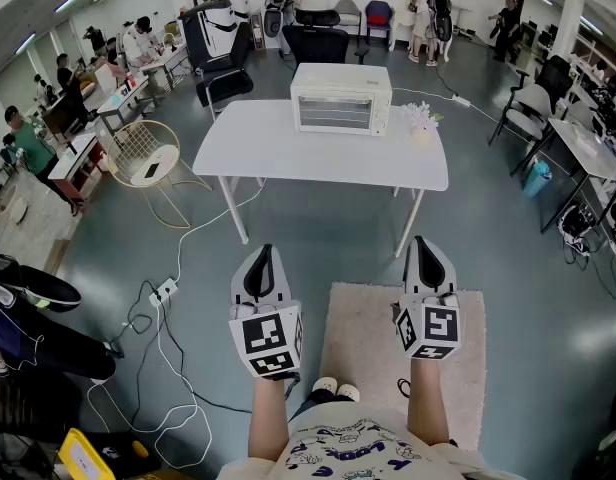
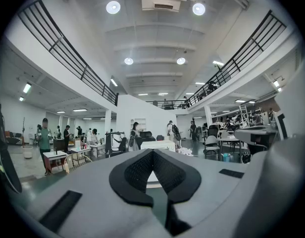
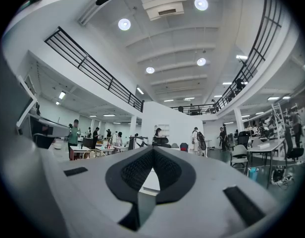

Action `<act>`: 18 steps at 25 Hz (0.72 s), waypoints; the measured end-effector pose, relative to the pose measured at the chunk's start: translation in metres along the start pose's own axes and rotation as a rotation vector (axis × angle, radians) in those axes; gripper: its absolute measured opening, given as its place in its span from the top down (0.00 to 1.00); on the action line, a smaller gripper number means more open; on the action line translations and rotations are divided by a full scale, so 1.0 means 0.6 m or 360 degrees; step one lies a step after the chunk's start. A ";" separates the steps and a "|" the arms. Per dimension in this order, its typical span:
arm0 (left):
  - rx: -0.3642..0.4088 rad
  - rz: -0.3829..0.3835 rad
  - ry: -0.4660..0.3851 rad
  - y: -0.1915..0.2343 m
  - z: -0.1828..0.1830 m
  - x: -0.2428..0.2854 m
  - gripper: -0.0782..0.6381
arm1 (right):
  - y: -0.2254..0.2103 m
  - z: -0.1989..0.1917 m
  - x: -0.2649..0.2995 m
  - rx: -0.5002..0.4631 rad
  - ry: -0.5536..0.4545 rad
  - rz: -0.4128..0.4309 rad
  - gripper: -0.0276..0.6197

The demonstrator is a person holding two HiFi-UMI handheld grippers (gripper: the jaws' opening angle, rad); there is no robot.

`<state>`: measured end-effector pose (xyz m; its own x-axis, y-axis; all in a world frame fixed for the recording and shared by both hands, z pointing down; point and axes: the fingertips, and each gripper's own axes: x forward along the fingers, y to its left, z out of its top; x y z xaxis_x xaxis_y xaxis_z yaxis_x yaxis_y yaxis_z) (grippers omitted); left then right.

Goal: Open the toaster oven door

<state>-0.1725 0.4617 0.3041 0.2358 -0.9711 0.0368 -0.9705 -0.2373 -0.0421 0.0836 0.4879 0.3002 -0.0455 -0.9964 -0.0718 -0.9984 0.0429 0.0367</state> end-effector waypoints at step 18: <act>-0.0012 0.0027 -0.0002 -0.012 -0.004 0.009 0.89 | -0.016 -0.016 0.005 0.0040 0.0005 -0.0002 0.96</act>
<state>-0.1644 0.4582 0.3069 0.2193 -0.9750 0.0350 -0.9747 -0.2205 -0.0355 0.0933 0.4839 0.3092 -0.0441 -0.9966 -0.0689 -0.9990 0.0435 0.0113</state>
